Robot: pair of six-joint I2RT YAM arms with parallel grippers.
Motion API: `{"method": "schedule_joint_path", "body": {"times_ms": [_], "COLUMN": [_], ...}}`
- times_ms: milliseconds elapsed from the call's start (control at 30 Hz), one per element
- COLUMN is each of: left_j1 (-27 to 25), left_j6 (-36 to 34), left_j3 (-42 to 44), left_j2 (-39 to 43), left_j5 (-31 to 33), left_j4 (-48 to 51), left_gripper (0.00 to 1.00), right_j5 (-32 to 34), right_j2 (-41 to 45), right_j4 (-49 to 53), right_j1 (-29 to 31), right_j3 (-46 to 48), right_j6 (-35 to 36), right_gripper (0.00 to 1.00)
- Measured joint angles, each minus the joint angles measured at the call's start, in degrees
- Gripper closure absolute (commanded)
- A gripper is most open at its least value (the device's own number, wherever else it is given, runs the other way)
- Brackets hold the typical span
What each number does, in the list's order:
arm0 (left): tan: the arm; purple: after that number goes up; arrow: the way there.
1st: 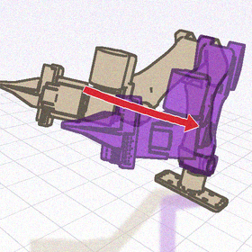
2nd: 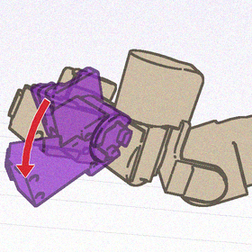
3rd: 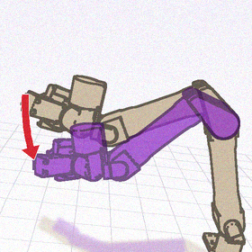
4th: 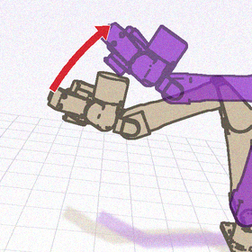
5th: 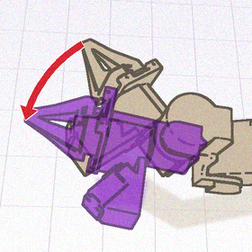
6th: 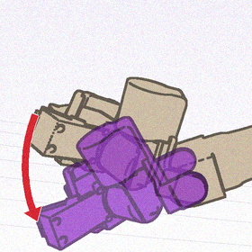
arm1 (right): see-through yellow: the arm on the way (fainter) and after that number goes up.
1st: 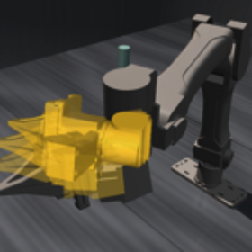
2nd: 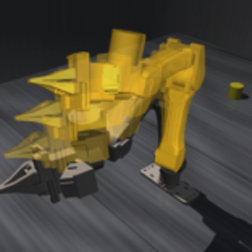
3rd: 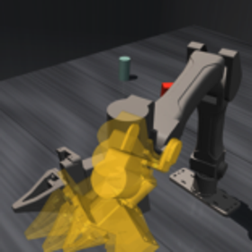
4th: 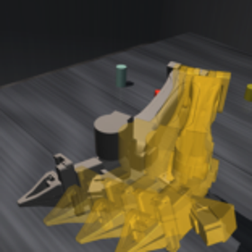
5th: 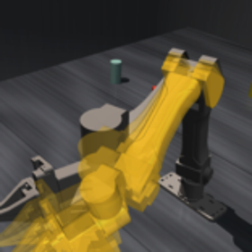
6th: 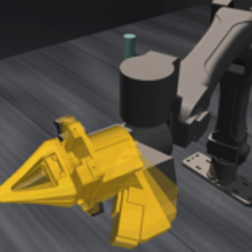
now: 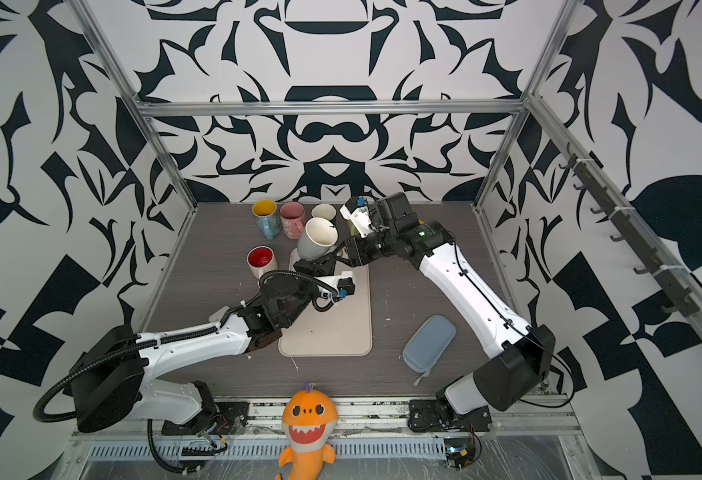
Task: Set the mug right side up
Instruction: 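Close the right gripper on the gray mug's handle while the left gripper holds it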
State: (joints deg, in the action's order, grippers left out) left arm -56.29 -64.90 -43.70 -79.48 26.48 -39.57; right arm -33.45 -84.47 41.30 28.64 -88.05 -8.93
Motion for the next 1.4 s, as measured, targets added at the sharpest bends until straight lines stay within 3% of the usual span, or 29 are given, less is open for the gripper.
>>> {"method": "schedule_joint_path", "body": {"times_ms": [533, 600, 667, 700, 1133, 1400], "left_j1": [-0.26, -0.46, -0.52, -0.55, -0.37, -1.01], "left_j6": [0.52, 0.55, 0.57, 0.98, 1.97, 1.88], "left_j3": [-0.20, -0.20, -0.20, -0.20, -0.31, -0.31], "left_j2": [-0.70, -0.70, -0.70, -0.59, -0.79, -0.81], "left_j5": [0.28, 0.33, 0.52, 1.05, 1.18, 0.74], "left_j4": [-0.13, -0.15, -0.09, -0.15, -0.26, -0.52], "left_gripper": [1.00, 1.00, 1.00, 1.00, 1.00, 0.85], "right_j5": [-0.76, -0.98, -1.27, -0.09, 1.86, 4.35], "right_j2": [-1.73, -1.73, -1.73, -1.73, -0.90, 1.57], "right_j4": [-3.96, -4.26, -4.39, -4.50, -5.57, -5.95], "right_j1": [0.39, 0.46, 0.61, 0.66, 1.36, 1.95], "right_j3": [1.95, 2.23, 2.34, 2.43, 3.58, 5.53], "right_j6": [-2.14, -2.34, -2.27, -1.75, -1.18, -2.14], "right_gripper": [0.59, 0.69, 0.96, 1.00, 1.00, 1.00]}}
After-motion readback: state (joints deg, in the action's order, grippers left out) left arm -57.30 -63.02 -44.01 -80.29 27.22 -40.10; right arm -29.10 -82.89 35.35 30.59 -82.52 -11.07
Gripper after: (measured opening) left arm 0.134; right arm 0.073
